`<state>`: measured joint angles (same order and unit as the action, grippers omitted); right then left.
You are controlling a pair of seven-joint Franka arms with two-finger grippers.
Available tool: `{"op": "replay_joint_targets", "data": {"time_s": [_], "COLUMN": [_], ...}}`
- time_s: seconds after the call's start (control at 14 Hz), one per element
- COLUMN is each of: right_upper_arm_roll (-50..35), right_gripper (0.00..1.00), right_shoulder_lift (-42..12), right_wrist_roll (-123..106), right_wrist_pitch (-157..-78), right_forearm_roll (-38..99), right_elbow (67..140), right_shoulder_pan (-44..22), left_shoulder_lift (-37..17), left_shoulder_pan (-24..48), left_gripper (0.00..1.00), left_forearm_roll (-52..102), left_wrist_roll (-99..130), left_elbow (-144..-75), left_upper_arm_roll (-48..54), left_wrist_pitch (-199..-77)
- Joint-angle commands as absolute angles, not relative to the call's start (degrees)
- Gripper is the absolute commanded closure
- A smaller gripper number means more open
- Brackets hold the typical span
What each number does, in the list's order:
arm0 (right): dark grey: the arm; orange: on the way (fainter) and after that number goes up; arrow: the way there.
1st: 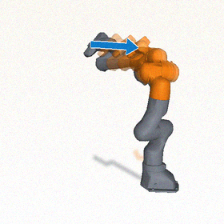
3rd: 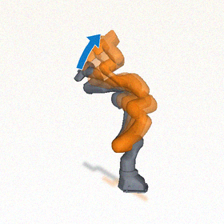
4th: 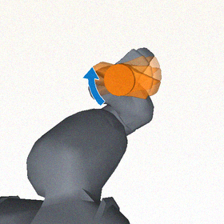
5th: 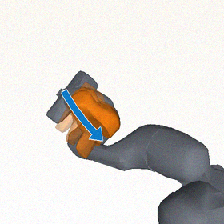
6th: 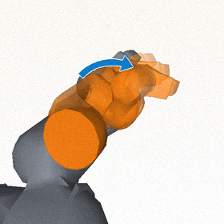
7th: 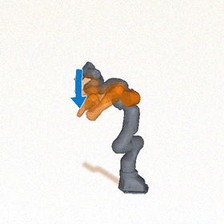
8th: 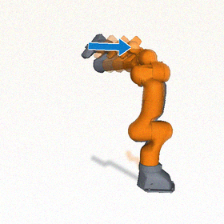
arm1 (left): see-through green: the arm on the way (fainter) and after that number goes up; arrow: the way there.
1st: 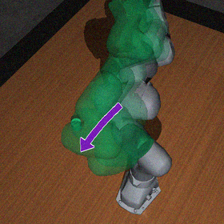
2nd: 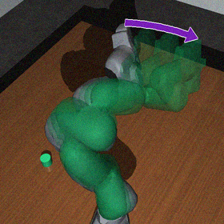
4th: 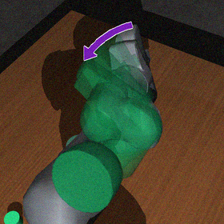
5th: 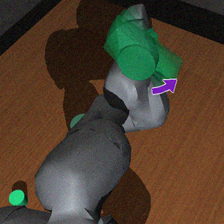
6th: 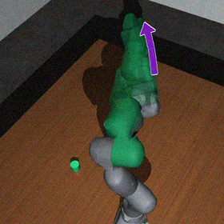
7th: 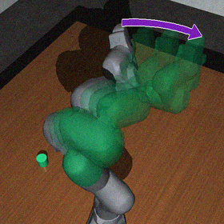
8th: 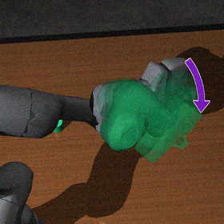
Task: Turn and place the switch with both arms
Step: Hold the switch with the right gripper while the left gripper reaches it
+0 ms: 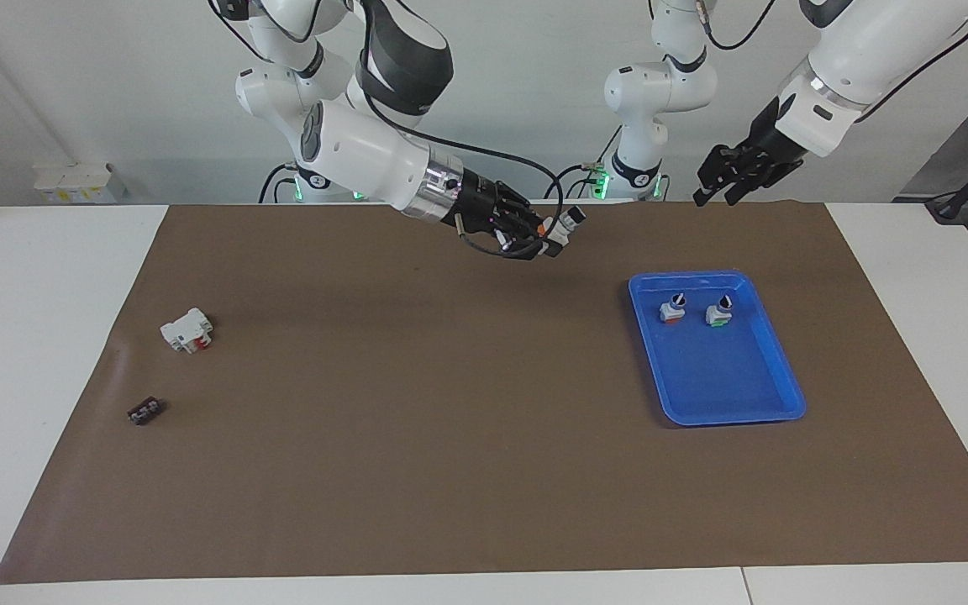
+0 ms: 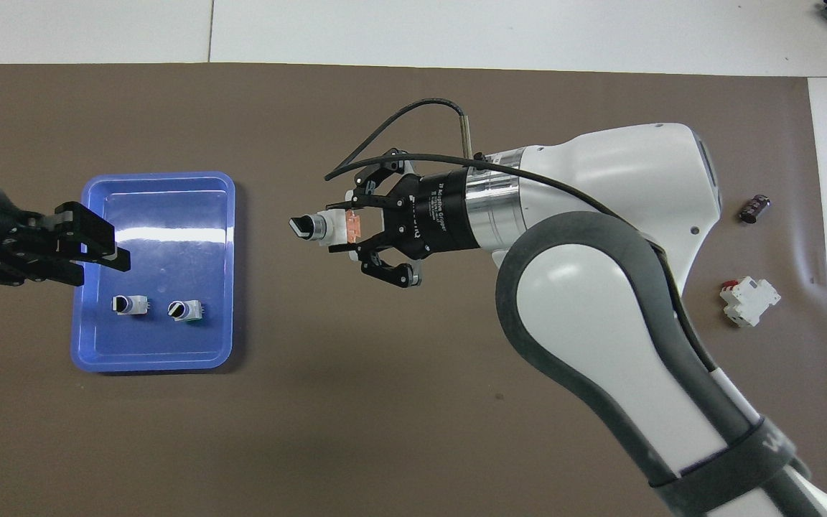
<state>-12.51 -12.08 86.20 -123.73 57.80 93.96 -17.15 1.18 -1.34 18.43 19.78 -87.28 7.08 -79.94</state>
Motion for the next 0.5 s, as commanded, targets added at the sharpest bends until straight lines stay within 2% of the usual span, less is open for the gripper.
{"op": "replay_joint_targets", "data": {"time_s": [0.0, 0.43], "right_upper_arm_roll": [-12.57, -12.57], "right_gripper": [1.0, 1.0], "right_shoulder_lift": [-11.6, -11.43], "right_wrist_roll": [91.05, 91.85], "right_wrist_pitch": [-125.68, -127.53], "right_forearm_roll": [57.92, 55.99], "right_elbow": [93.87, 94.48], "right_shoulder_pan": [-19.16, -21.62], "left_shoulder_lift": [2.99, 4.48], "left_shoulder_pan": [-0.88, -0.79], "left_gripper": [0.42, 0.42], "left_forearm_roll": [24.07, 37.51], "left_wrist_roll": [28.36, 44.8], "left_elbow": [-89.73, -93.86], "left_upper_arm_roll": [6.68, 6.68], "left_wrist_pitch": [-81.29, -90.15]}}
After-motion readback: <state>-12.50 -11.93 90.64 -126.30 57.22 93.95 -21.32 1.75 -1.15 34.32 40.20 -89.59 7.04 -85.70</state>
